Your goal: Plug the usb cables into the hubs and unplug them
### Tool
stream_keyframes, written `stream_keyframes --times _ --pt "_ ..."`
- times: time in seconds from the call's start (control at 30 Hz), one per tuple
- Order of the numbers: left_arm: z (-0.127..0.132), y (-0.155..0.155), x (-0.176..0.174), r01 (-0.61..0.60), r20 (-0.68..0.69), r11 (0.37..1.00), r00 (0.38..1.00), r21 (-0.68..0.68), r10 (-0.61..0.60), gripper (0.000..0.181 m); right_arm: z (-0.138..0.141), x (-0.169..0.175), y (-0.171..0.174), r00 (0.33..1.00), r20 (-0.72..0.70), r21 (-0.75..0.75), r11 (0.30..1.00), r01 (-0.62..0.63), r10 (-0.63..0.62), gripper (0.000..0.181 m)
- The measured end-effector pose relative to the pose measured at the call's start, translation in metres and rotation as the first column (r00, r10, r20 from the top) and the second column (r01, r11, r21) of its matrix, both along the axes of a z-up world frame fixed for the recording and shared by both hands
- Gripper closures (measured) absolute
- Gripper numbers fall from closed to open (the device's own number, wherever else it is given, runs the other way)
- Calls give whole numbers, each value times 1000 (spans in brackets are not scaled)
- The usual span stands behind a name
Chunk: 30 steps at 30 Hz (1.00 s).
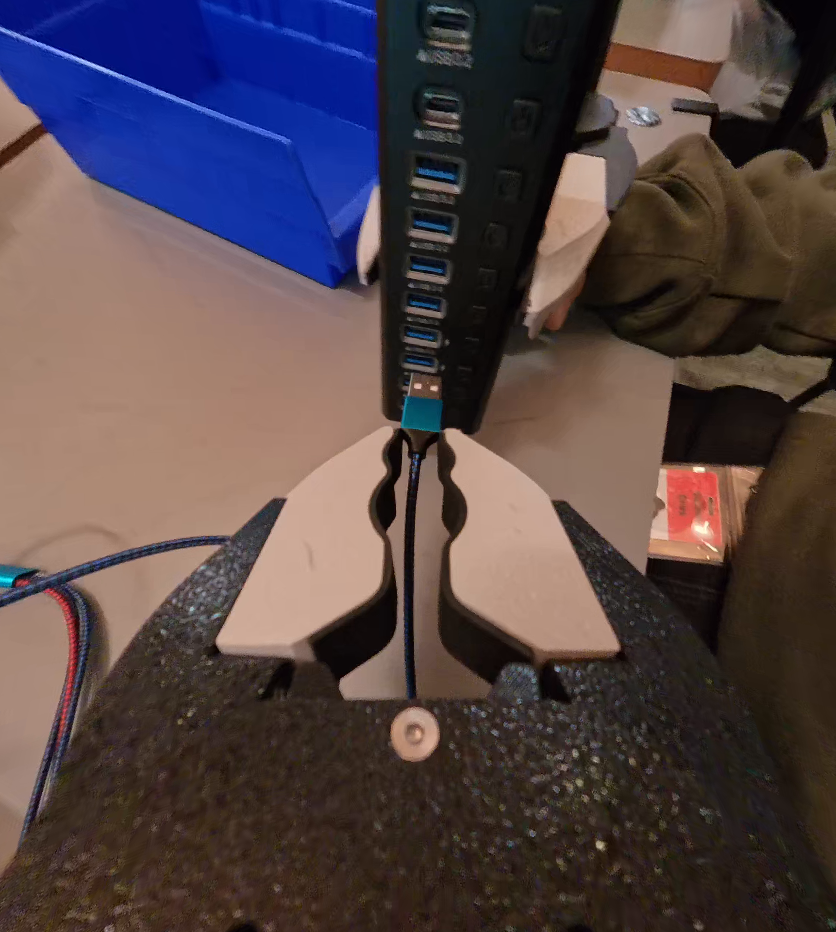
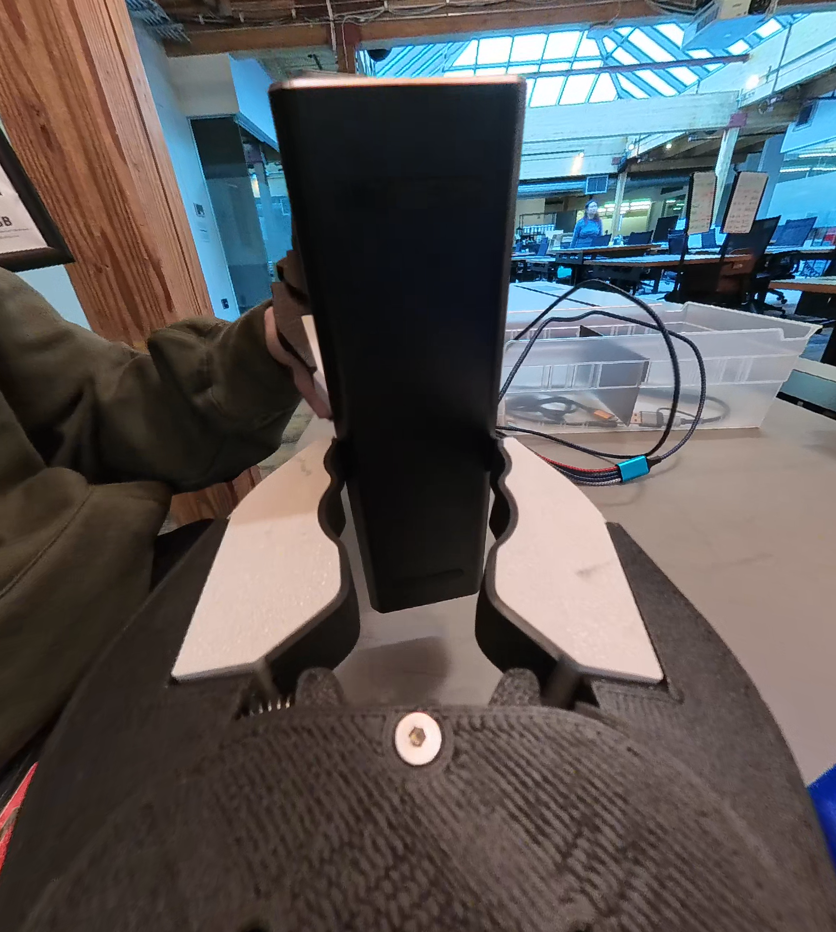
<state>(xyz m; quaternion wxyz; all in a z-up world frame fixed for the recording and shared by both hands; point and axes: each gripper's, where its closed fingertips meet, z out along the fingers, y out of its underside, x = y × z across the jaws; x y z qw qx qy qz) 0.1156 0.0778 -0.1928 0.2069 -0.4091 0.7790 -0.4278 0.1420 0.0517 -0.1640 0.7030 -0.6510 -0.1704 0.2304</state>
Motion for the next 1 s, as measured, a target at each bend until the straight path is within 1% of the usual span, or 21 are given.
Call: stream_keyframes --times 0.13,0.3,0.57,0.77,0.93,1.0 --pt "2 3 4 -24 10 998 1000 -64 25 169 0 -2 0 1000 4 -2 1000 1 -1 125" --pt "-5 -3 5 2 -7 999 1000 -54 -2 169 -2 -6 1 1000 17 -5 1000 2 -2 125" --pt "-8 -6 6 4 -28 996 1000 -84 -7 169 0 -6 0 1000 6 1 1000 -6 6 125" --pt "-13 -10 8 11 -34 997 999 -74 -14 169 0 -8 0 1000 1 -1 1000 -16 16 124" --pt "-7 -13 13 -3 8 996 1000 -92 4 169 2 -6 -1 1000 -22 8 1000 -20 20 124" --pt "-9 -15 15 2 16 995 1000 -101 0 169 3 -4 -1 999 -38 9 1000 -19 20 124"
